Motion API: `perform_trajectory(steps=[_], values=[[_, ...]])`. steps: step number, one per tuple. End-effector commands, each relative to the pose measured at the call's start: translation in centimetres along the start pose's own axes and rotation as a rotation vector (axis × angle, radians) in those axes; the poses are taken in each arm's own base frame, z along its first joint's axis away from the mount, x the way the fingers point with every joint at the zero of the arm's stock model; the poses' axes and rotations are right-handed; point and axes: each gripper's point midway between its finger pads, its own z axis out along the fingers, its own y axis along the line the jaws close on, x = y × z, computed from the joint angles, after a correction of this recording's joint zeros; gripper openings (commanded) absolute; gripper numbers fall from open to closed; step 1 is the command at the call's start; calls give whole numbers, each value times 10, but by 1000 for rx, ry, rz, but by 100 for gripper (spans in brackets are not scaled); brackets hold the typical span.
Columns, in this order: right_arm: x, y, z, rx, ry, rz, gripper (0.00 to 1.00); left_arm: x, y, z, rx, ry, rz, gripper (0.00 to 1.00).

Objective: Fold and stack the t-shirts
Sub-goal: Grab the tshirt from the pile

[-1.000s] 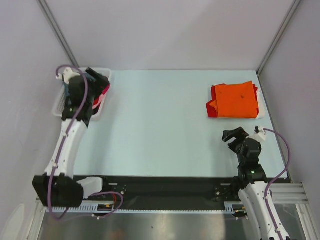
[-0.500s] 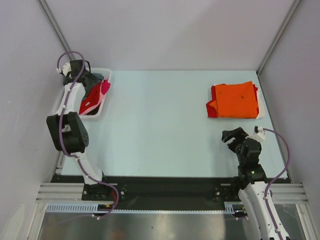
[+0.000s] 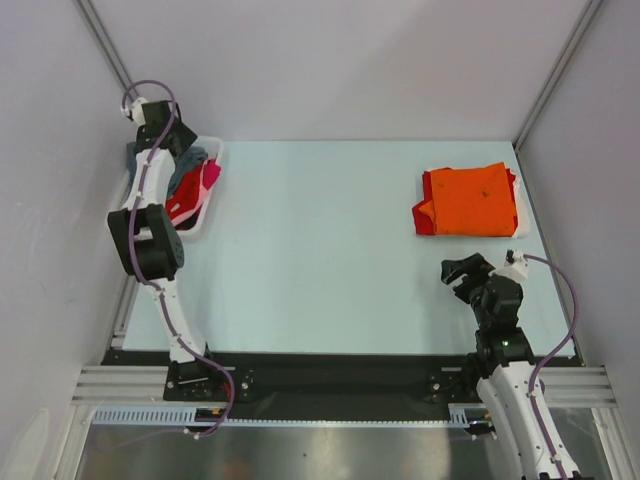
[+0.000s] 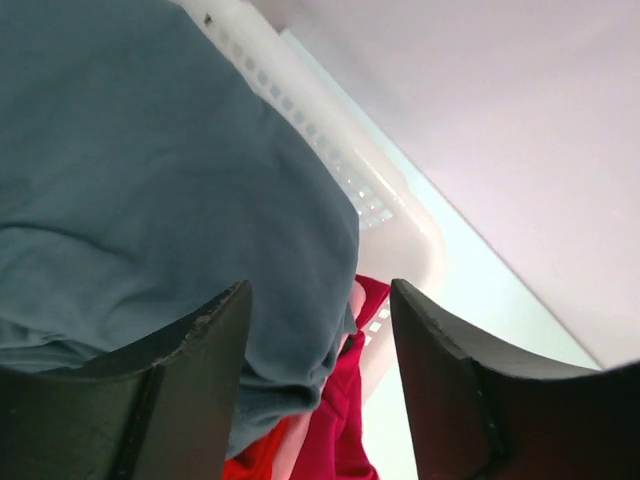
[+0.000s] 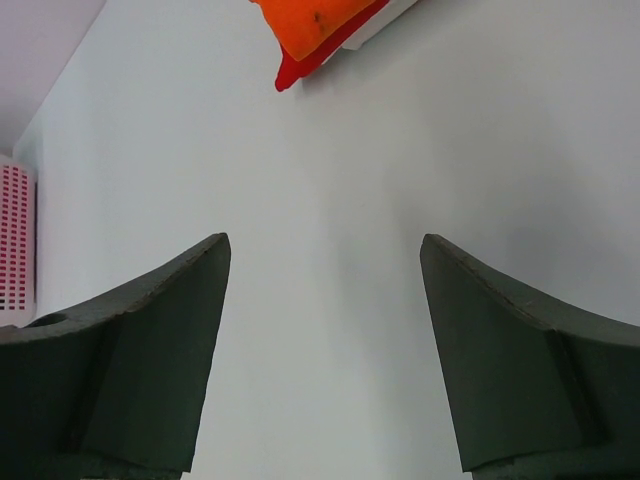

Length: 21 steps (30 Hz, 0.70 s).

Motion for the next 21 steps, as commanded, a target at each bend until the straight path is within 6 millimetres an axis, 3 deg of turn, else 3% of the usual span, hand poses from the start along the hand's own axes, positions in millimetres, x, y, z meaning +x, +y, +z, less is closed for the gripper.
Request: perform_trajectory(steps=[1,4,5,7,8,12,16,21], values=[[-7,8,1,-33,-24,-13,82,6,-10,10,63,25,-4,62],[-7,8,2,-34,-25,-12,82,13,-10,8,72,48,-11,54],[-7,8,2,-34,-25,-13,82,12,-10,6,74,46,-10,40],[-7,7,2,-33,-24,-13,82,10,-10,0,81,47,-5,26],[-7,7,3,-35,-26,-13,82,9,-12,-4,85,44,-2,1],[-8,8,4,-35,-28,-18,82,-18,-15,-32,87,-21,-13,0],[-7,8,5,-32,-23,-20,82,-58,-37,-81,157,-112,-51,0],[-5,10,5,-47,-14,-23,81,-130,-75,-192,317,-287,-121,0]])
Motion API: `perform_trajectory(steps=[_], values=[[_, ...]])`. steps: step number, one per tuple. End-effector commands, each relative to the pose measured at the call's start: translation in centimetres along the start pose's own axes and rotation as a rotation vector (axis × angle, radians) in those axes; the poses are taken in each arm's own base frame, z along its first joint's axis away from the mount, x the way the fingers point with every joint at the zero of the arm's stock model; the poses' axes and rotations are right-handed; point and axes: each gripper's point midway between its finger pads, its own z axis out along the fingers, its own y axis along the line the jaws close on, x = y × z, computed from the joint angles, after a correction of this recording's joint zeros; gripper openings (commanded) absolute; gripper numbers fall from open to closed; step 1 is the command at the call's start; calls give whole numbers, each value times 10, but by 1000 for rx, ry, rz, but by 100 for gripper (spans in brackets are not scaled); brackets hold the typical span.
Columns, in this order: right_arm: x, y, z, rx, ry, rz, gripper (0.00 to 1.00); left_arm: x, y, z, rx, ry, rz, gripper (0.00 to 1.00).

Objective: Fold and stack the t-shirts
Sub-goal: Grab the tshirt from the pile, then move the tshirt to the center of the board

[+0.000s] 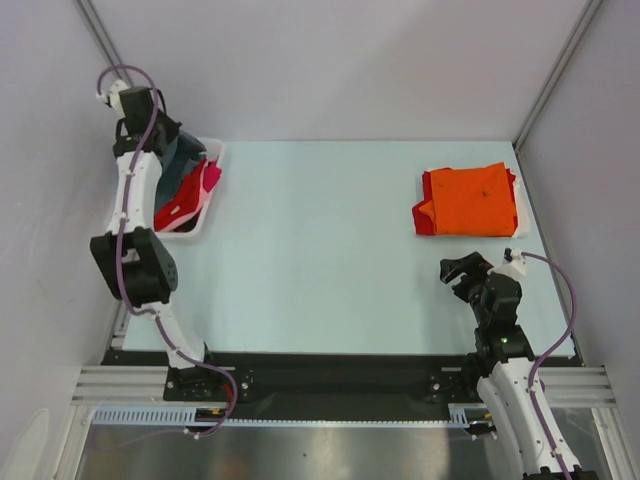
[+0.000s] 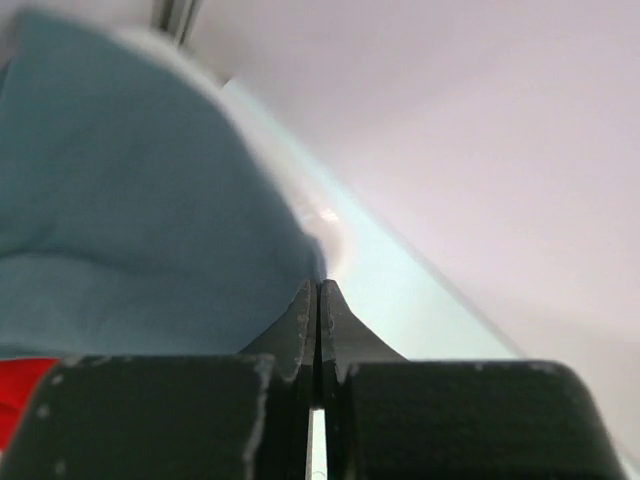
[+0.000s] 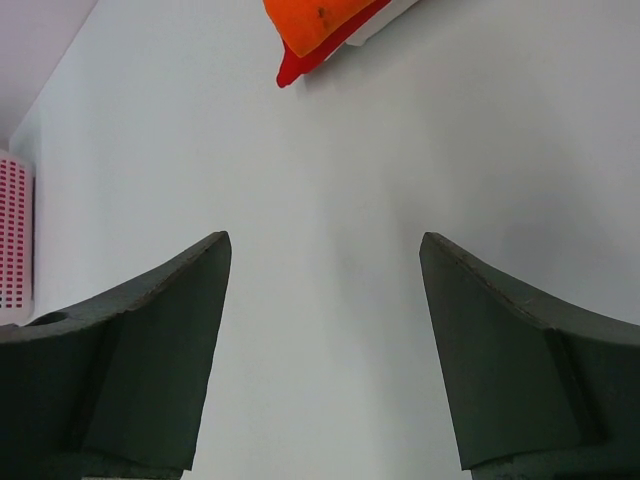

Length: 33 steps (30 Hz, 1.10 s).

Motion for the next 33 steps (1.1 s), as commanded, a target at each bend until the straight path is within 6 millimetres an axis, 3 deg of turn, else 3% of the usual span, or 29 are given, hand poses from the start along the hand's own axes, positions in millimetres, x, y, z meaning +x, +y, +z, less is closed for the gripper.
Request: perform_trajectory(steps=[1,5,7,8,9,11,13,16,17,19,21,22,23,24,25,26,27,28,29,30,31,33], values=[[-8,10,1,-46,-27,-17,81,-110,-77,-125,251,-262,-117,0],[-7,10,1,-47,-26,-17,81,-134,-135,-213,495,-280,-211,0],[-7,10,1,-46,-23,-17,81,-135,-167,-270,642,-266,-235,0],[-7,10,1,-46,-25,-15,81,-122,-191,-298,722,-237,-231,0],[-6,10,1,-46,-21,-16,81,-130,-200,-336,783,-271,-248,0],[-7,10,0,-46,-23,-14,81,-120,-227,-384,902,-255,-267,0],[-7,11,0,-53,-21,-14,81,-126,-241,-427,1020,-252,-314,0],[-6,12,0,-58,-19,-17,80,-112,-255,-454,1141,-114,-385,0],[-5,12,0,-59,-16,-16,80,-107,-256,-453,1144,-84,-393,0],[-5,12,0,-60,-13,-17,80,-81,-251,-428,1084,-10,-381,0],[-5,13,0,-66,-12,-21,80,-65,-230,-418,1028,22,-409,0],[-5,13,0,-65,-13,-21,81,-11,-210,-363,909,137,-399,0],[-4,13,0,-68,-11,-21,81,-12,-196,-378,966,112,-429,0],[-5,13,0,-68,-11,-21,80,55,-163,-324,839,231,-446,0],[-5,13,0,-69,-10,-22,80,77,-144,-311,810,250,-454,4],[-5,13,0,-69,-10,-25,81,89,-124,-318,808,241,-459,12],[-5,13,0,-70,-11,-28,81,145,-85,-284,683,306,-426,27],[-2,18,-2,-95,6,-37,84,165,-64,-277,632,314,-404,65],[1,21,-2,-119,19,-50,86,194,-34,-267,524,361,-372,80],[1,24,-2,-138,20,-57,87,213,0,-259,436,332,-333,89],[2,26,-3,-150,26,-60,87,223,13,-259,416,326,-306,94],[7,33,-3,-193,49,-82,86,234,36,-261,402,298,-251,96]])
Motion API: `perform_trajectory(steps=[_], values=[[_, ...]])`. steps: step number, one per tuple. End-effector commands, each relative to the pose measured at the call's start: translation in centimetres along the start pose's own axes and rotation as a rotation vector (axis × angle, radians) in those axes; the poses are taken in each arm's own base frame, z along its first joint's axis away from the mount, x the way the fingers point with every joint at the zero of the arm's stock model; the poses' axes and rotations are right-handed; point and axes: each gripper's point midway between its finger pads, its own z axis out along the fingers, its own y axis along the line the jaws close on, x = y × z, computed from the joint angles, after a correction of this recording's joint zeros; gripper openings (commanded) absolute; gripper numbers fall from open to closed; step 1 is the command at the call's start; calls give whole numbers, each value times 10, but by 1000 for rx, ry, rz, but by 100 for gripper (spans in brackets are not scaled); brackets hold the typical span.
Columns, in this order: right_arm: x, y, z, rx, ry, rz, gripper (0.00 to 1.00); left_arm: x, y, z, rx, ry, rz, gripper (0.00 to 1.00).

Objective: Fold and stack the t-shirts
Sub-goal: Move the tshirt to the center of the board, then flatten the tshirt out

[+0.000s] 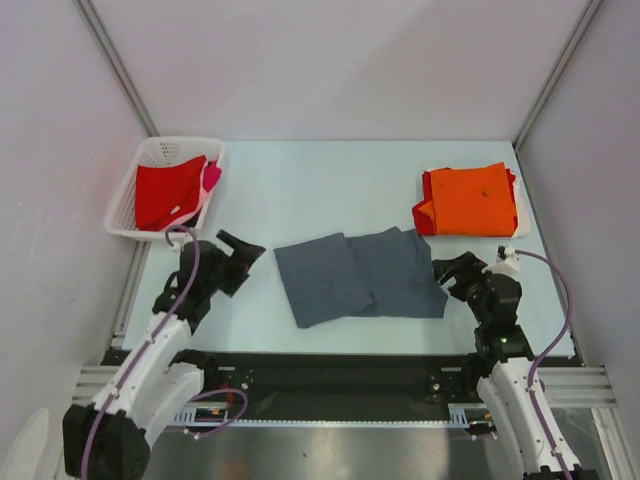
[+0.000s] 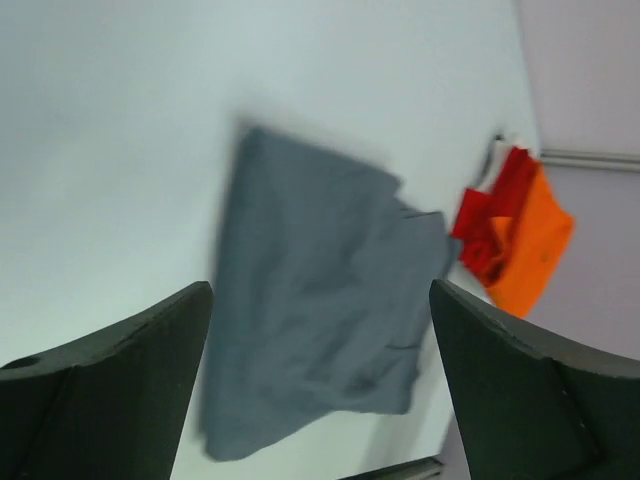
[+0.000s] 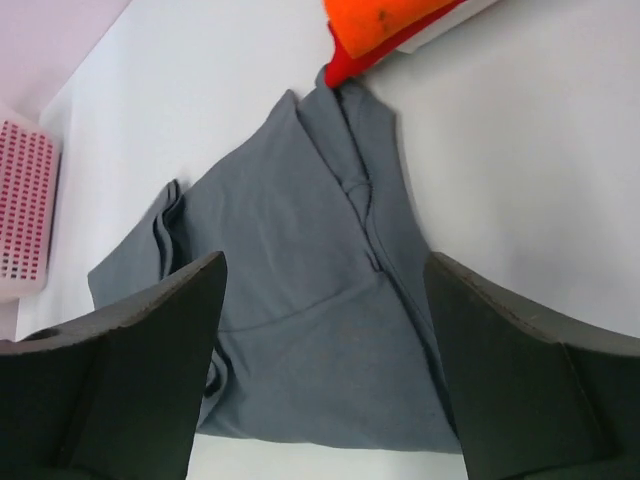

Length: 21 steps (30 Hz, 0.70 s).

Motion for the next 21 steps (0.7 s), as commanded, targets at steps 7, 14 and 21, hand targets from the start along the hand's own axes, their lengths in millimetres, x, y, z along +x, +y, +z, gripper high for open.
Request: perform_trajectory(steps=[7,14,21], values=[[6,33,10,-124,68,-106,65,-2,-16,-22,120,-90,341,95],[-2,66,59,-62,179,-175,59,37,-27,32,113,44,493,96],[0,69,104,48,292,-202,50,61,-89,58,139,102,616,93]])
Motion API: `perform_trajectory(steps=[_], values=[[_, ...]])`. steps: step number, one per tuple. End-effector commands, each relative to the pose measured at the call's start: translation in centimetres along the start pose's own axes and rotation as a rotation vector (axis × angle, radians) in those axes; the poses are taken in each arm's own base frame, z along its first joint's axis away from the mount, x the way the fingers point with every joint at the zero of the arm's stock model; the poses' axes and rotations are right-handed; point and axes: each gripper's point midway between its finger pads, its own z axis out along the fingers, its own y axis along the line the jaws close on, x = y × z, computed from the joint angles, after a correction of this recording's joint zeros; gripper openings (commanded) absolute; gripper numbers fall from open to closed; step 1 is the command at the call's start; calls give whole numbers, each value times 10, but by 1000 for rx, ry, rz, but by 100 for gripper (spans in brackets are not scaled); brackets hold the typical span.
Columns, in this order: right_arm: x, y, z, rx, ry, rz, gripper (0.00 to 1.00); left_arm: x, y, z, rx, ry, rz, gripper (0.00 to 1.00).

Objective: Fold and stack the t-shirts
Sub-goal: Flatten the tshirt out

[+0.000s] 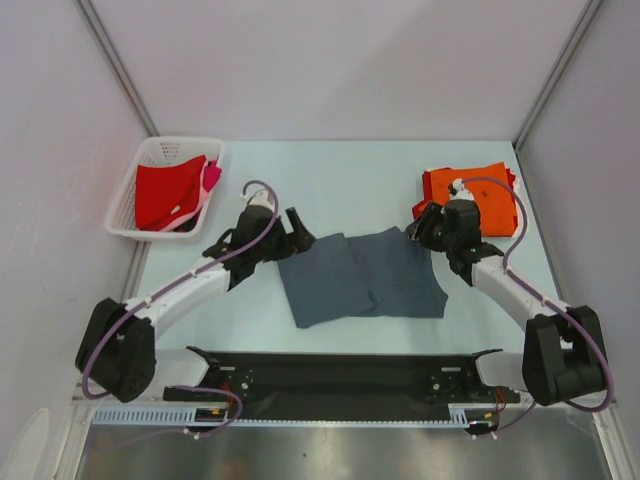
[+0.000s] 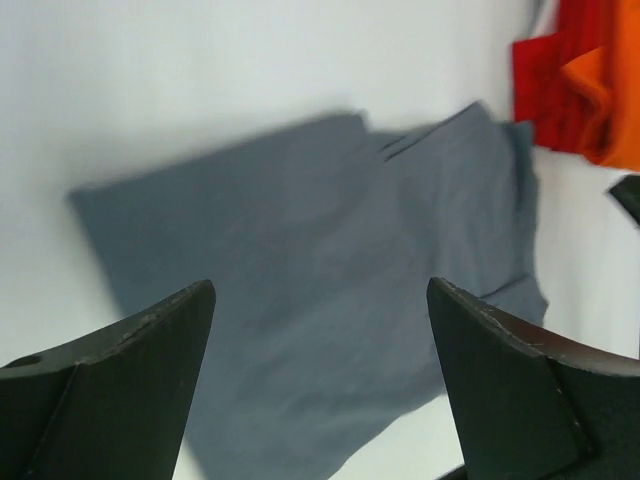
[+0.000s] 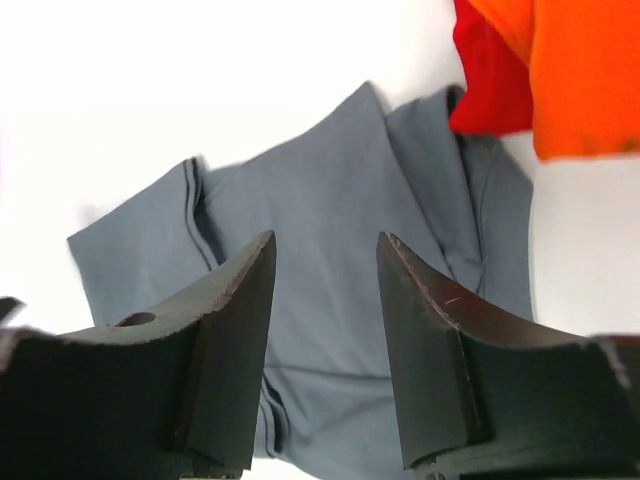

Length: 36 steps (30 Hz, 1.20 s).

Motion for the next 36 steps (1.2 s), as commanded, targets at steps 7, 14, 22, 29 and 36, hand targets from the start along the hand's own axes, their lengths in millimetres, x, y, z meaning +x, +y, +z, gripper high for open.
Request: perform_trajectory(steps=[7,14,22,29,36], values=[[1,-9,15,30,-37,-32,52,-36,-74,31,-1,-113,284,91],[-2,-26,-6,93,-150,-74,53,2,-68,76,-40,45,331,75],[2,-34,-16,90,-206,-71,53,24,-77,134,-127,128,424,78],[13,-30,-10,53,-169,-59,52,39,-57,154,-221,190,444,35],[26,-22,9,25,-75,-72,54,-9,-56,81,-182,59,372,8]])
